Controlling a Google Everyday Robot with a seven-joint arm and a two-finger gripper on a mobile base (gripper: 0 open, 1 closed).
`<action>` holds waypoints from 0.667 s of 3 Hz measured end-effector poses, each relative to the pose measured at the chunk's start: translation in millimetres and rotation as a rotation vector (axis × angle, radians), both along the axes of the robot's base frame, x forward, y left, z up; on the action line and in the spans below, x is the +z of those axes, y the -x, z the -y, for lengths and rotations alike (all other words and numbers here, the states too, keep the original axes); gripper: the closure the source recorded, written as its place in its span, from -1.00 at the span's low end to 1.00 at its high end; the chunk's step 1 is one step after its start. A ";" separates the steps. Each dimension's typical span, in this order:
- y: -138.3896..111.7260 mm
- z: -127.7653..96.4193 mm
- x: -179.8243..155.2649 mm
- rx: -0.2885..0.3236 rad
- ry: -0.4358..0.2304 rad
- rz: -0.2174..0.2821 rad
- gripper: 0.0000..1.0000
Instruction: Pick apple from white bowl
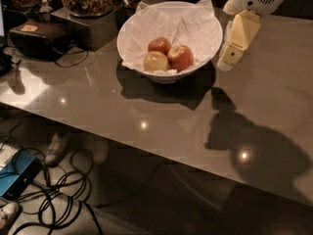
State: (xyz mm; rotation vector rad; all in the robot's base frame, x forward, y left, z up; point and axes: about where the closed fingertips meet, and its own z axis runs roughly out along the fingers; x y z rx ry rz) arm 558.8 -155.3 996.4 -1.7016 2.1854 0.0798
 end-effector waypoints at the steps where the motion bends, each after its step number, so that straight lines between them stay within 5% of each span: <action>1: -2.5 0.1 1.0 0.016 -0.028 0.026 -1.00; 2: -19.5 -12.7 -4.3 0.016 -0.054 0.004 -1.00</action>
Offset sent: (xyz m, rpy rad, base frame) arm 0.0339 0.0270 -0.0100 0.0724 0.0678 0.0246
